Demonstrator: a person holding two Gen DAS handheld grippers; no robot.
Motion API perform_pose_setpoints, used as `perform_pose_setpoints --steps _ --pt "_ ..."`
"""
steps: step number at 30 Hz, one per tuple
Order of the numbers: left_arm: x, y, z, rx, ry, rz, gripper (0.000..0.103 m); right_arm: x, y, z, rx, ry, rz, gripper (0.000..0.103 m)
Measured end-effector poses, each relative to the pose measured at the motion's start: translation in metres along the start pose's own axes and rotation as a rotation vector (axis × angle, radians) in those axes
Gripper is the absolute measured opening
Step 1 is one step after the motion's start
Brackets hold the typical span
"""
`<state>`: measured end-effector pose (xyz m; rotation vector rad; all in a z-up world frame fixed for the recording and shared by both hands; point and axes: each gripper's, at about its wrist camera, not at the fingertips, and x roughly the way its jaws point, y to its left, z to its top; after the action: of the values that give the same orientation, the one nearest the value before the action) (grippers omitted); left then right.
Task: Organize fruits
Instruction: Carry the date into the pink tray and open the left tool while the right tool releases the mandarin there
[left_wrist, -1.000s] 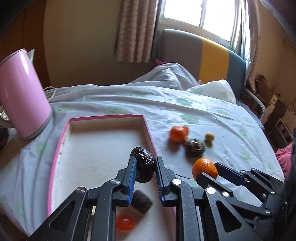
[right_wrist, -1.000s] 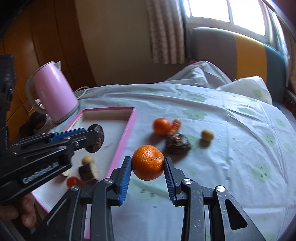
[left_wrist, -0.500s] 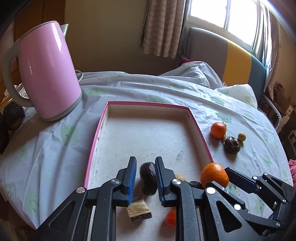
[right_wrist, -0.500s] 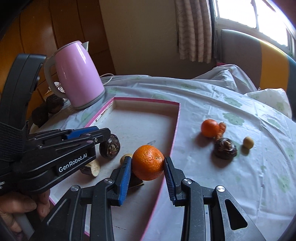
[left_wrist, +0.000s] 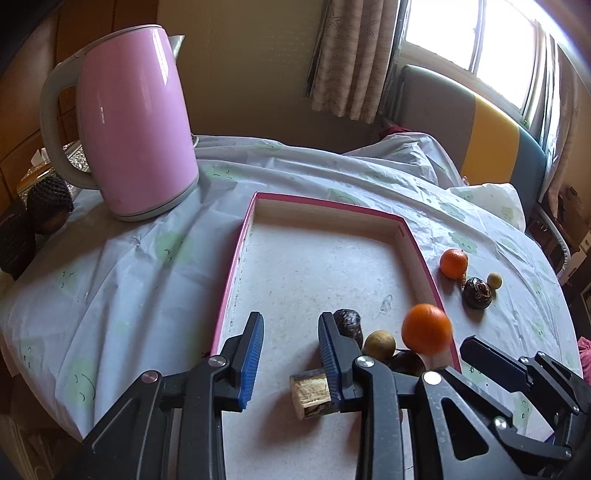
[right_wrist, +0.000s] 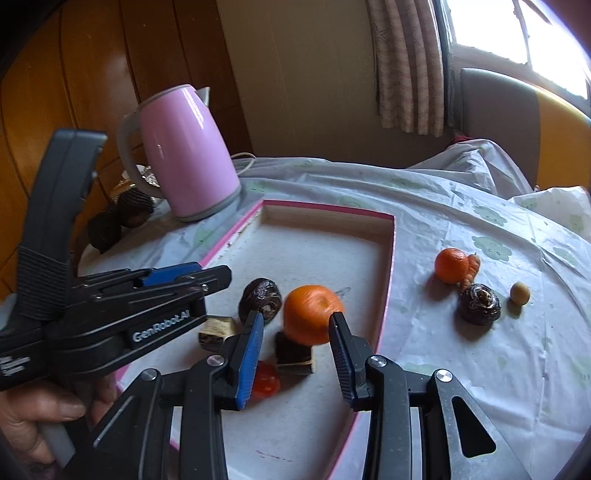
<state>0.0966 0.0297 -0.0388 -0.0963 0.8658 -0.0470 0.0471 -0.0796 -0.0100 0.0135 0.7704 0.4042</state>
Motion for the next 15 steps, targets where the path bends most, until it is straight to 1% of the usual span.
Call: perform_pose_setpoints --steps 3,7,12,14,15 --pt "-0.003 0.001 -0.001 -0.005 -0.002 -0.002 0.032 -0.006 0.006 -0.004 -0.013 -0.002 0.011 0.039" --pt "-0.005 -0.001 -0.006 -0.001 -0.001 -0.006 0.032 -0.009 0.010 -0.013 -0.014 0.018 0.014 0.039" --pt "-0.008 -0.004 -0.010 0.007 -0.002 -0.010 0.032 -0.011 0.005 -0.023 0.016 0.028 0.008 0.039" --pt "-0.009 -0.004 -0.011 0.010 -0.001 -0.011 0.032 -0.014 0.001 -0.024 0.032 0.018 -0.003 0.041" --pt "-0.009 -0.004 -0.012 0.010 0.001 -0.012 0.032 -0.016 -0.001 -0.024 0.037 0.012 -0.014 0.044"
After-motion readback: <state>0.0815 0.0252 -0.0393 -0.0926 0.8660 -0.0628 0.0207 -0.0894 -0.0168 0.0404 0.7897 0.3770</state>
